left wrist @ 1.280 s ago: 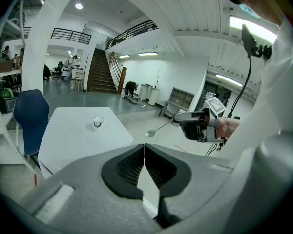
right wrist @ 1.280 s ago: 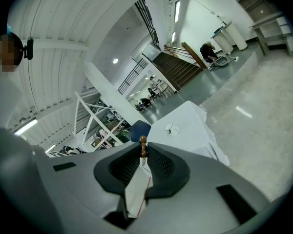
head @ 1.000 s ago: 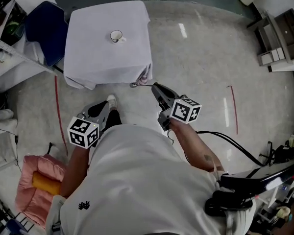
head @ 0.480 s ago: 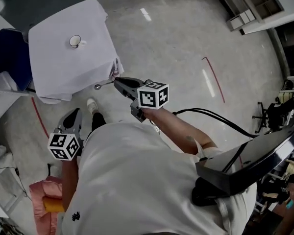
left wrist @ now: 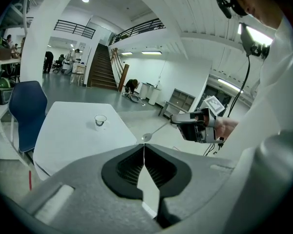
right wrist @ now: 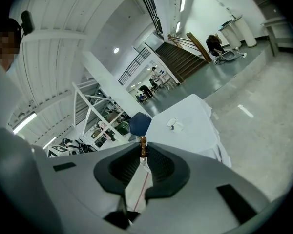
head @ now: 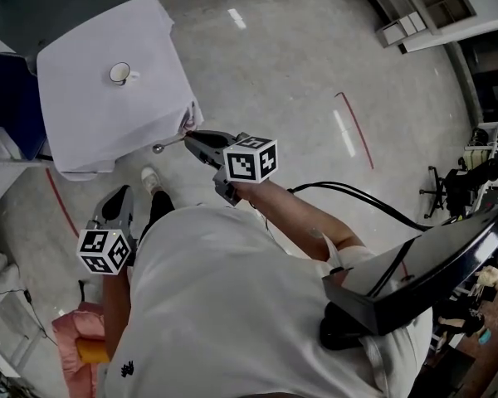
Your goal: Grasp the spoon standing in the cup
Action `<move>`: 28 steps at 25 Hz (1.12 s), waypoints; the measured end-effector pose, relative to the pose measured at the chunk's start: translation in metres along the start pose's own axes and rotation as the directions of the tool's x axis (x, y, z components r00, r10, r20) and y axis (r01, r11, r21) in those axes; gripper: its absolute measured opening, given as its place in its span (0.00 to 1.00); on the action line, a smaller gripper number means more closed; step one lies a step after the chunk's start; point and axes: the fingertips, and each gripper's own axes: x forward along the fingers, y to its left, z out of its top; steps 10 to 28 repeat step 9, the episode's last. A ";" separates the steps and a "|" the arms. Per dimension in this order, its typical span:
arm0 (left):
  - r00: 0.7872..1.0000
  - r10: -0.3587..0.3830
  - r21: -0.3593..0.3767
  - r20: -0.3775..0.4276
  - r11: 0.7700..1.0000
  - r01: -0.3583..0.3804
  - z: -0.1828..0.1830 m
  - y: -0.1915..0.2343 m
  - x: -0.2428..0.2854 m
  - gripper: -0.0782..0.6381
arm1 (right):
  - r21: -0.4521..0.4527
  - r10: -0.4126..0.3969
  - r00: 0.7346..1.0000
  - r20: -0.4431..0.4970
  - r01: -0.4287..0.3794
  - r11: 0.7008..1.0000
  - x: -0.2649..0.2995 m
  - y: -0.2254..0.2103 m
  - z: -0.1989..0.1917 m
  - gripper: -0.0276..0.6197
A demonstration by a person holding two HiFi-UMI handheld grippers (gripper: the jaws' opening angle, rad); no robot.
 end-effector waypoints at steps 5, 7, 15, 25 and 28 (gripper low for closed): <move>1.000 -0.018 0.007 -0.012 1.000 0.019 0.020 0.026 0.009 0.13 | 0.007 -0.020 1.000 0.015 0.020 1.000 0.027 -0.004 0.022 0.12; 0.999 -0.031 0.013 -0.015 0.999 0.031 0.029 0.034 0.014 0.13 | 0.008 -0.035 0.999 0.028 0.035 0.999 0.033 -0.008 0.033 0.12; 0.998 -0.053 0.023 -0.021 0.998 0.053 0.039 0.038 0.022 0.13 | 0.010 -0.058 0.997 0.046 0.058 0.998 0.036 -0.013 0.046 0.12; 0.998 -0.053 0.023 -0.021 0.998 0.053 0.039 0.038 0.022 0.13 | 0.010 -0.058 0.997 0.046 0.058 0.998 0.036 -0.013 0.046 0.12; 0.998 -0.053 0.023 -0.021 0.998 0.053 0.039 0.038 0.022 0.13 | 0.010 -0.058 0.997 0.046 0.058 0.998 0.036 -0.013 0.046 0.12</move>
